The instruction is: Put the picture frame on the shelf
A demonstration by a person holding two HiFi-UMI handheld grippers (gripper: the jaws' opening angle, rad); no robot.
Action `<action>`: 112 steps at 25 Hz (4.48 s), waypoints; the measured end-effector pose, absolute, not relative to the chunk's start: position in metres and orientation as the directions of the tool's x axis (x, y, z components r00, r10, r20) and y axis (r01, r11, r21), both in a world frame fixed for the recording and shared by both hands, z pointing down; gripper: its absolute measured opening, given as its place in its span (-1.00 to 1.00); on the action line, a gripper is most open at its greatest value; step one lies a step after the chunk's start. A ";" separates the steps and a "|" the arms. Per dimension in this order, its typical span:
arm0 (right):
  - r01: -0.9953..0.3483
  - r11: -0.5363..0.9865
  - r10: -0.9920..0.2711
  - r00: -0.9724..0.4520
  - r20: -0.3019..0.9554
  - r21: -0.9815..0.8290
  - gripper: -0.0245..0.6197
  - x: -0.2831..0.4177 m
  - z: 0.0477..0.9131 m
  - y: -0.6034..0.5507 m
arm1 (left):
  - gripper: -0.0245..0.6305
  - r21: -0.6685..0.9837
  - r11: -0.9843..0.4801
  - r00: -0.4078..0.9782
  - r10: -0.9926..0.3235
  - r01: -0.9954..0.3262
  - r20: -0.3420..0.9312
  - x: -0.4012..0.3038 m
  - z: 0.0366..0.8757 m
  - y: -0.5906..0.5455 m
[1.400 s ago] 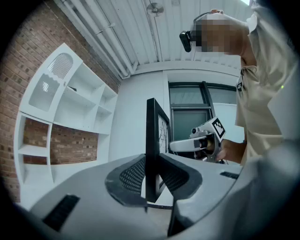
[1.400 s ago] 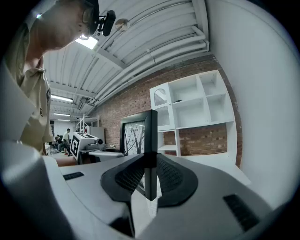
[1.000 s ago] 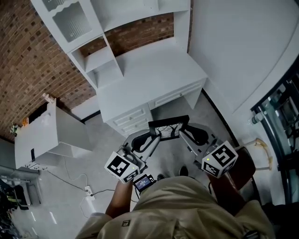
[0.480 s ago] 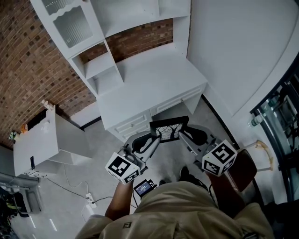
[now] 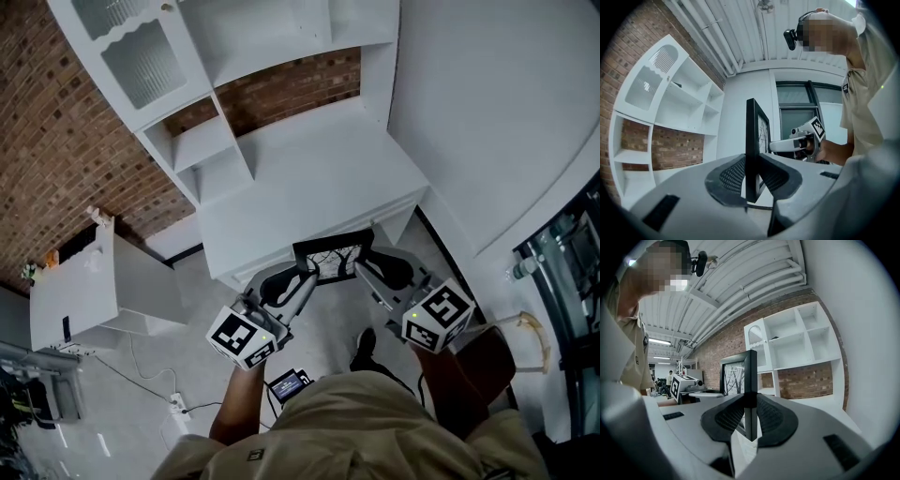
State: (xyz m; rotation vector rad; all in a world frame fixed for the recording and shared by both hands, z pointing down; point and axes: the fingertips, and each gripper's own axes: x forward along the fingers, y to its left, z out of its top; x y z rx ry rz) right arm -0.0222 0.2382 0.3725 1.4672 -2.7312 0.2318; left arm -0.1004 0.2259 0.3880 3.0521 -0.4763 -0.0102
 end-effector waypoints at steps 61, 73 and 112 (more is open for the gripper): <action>-0.695 0.719 -0.694 -0.717 -0.059 -0.017 -0.68 0.055 0.257 -0.371 | -0.64 -0.070 -0.778 0.781 -0.619 -0.624 -0.082 -0.024 0.276 -0.367; -0.682 0.729 -0.684 -0.728 -0.037 -0.053 -0.68 0.057 0.246 -0.405 | -0.63 -0.058 -0.731 0.734 -0.676 -0.680 -0.069 -0.021 0.265 -0.399; -0.702 0.707 -0.705 -0.709 -0.005 -0.083 -0.68 0.044 0.267 -0.471 | -0.59 -0.245 -0.594 0.605 -0.795 -0.766 0.036 -0.037 0.283 -0.458</action>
